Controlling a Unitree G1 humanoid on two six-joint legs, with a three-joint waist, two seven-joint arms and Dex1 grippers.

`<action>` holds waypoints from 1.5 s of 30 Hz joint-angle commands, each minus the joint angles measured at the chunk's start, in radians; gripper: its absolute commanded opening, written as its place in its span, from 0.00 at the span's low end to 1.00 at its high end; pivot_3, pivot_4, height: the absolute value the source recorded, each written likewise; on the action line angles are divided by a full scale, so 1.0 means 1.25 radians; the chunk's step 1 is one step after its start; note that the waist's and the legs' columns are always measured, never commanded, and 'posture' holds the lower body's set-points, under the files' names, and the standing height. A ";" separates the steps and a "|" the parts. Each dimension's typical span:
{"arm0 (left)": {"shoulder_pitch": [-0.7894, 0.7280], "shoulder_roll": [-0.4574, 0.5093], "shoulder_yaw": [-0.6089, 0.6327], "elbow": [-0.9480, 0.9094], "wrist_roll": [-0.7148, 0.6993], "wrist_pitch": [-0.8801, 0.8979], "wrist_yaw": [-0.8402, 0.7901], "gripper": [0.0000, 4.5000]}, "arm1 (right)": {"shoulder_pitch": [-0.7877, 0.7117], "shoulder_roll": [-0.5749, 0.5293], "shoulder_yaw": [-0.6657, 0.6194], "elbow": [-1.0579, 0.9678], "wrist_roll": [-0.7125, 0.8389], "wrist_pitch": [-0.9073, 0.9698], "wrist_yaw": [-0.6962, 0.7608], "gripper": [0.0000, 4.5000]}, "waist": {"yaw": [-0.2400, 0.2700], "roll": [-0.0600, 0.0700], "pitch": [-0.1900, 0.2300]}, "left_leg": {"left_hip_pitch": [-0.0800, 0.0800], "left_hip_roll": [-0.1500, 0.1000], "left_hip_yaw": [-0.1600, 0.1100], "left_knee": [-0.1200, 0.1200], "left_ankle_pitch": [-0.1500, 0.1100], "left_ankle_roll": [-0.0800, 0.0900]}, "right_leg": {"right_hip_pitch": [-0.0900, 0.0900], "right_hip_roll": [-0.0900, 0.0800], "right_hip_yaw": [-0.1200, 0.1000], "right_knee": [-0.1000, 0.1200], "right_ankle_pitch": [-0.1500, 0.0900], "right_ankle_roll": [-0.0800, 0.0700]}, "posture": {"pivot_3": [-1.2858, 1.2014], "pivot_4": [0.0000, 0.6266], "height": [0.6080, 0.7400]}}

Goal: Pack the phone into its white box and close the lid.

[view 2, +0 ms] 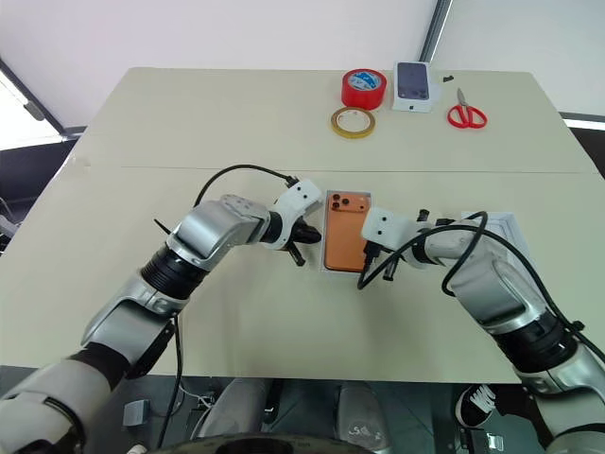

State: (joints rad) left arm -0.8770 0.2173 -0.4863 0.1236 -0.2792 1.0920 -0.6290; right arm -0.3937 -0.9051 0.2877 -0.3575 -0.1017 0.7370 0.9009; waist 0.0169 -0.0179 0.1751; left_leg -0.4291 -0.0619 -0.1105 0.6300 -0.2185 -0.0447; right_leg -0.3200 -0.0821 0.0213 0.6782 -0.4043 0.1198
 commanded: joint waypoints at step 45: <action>-0.055 -0.275 -0.020 0.148 0.050 -0.051 -0.058 0.01 | 0.295 -0.129 -0.249 -0.123 0.033 -0.009 0.027 0.00 | -0.007 0.000 0.000 | 0.000 0.001 0.001 0.001 0.000 0.000 | 0.000 0.001 0.000 0.001 0.000 0.000 | 0.52 0.24 1.00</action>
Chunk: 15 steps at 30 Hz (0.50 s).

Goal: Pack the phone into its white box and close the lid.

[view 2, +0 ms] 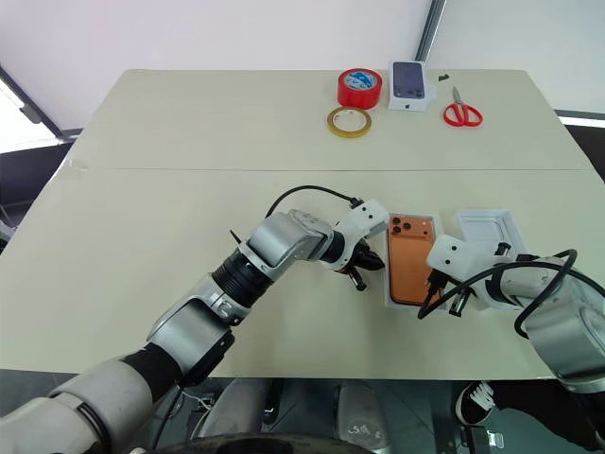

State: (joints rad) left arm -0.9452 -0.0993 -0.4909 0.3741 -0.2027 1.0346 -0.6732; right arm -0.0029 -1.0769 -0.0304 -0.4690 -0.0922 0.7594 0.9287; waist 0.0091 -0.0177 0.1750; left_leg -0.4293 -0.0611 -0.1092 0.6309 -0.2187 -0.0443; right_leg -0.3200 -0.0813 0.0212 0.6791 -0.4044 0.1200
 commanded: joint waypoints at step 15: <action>0.030 0.006 -0.020 -0.105 -0.007 0.029 -0.024 0.01 | -0.046 0.001 0.011 0.013 0.018 -0.053 0.003 0.00 | 0.000 0.000 0.000 | 0.000 0.000 0.000 0.000 0.000 0.000 | 0.000 0.000 0.000 0.000 0.000 0.000 | 0.52 0.24 1.00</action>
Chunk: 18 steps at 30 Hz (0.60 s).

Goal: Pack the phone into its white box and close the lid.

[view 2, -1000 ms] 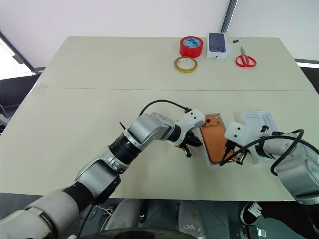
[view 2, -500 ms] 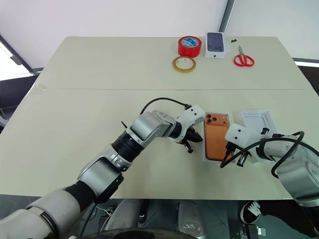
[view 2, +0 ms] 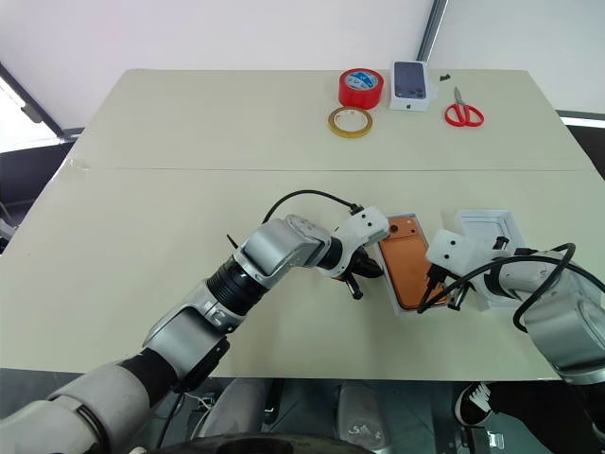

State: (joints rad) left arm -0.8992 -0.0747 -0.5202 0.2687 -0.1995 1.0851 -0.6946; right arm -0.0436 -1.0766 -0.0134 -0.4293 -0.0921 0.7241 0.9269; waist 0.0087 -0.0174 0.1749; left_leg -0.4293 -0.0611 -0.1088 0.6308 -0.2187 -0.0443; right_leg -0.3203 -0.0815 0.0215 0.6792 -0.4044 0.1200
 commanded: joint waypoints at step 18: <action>-0.018 -0.018 0.034 0.018 0.001 -0.042 0.016 0.01 | 0.000 -0.036 -0.033 0.004 0.019 -0.050 0.014 0.00 | 0.000 0.000 0.000 | 0.000 0.000 0.000 0.000 0.000 0.000 | 0.000 0.000 0.000 0.000 0.000 0.000 | 0.52 0.24 1.00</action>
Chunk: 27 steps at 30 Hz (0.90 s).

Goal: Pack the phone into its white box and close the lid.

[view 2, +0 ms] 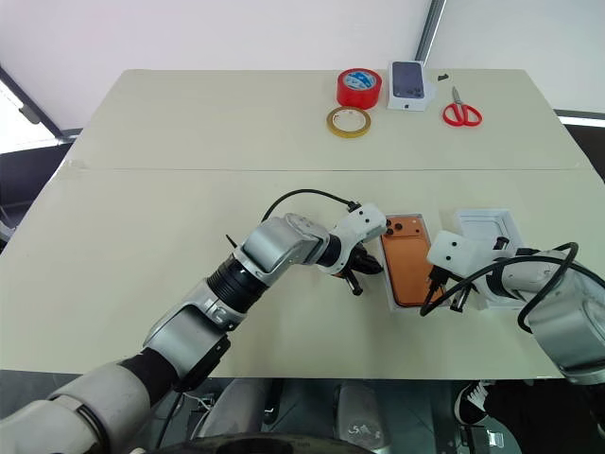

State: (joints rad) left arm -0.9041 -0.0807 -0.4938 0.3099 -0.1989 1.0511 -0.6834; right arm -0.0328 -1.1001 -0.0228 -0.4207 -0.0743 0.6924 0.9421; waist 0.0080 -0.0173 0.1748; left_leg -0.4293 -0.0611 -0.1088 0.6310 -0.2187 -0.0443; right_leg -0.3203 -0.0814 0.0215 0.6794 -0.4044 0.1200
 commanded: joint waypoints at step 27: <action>0.268 0.429 0.088 -0.543 -0.173 -0.387 -0.406 0.00 | -0.286 0.005 -0.069 0.186 0.271 0.593 -0.100 0.63 | 0.000 0.004 -0.001 | 0.000 0.001 0.001 -0.001 0.000 0.000 | 0.000 0.000 0.001 0.000 0.000 0.000 | 0.52 0.24 1.00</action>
State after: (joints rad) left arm -0.5683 0.4536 -0.3810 -0.3230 -0.3869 0.5943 -1.1672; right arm -0.3733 -1.1000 -0.1028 -0.1892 0.2536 1.4156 0.8370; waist 0.0081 -0.0126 0.1741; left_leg -0.4293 -0.0602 -0.1079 0.6304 -0.2190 -0.0439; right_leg -0.3206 -0.0818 0.0224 0.6795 -0.4044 0.1198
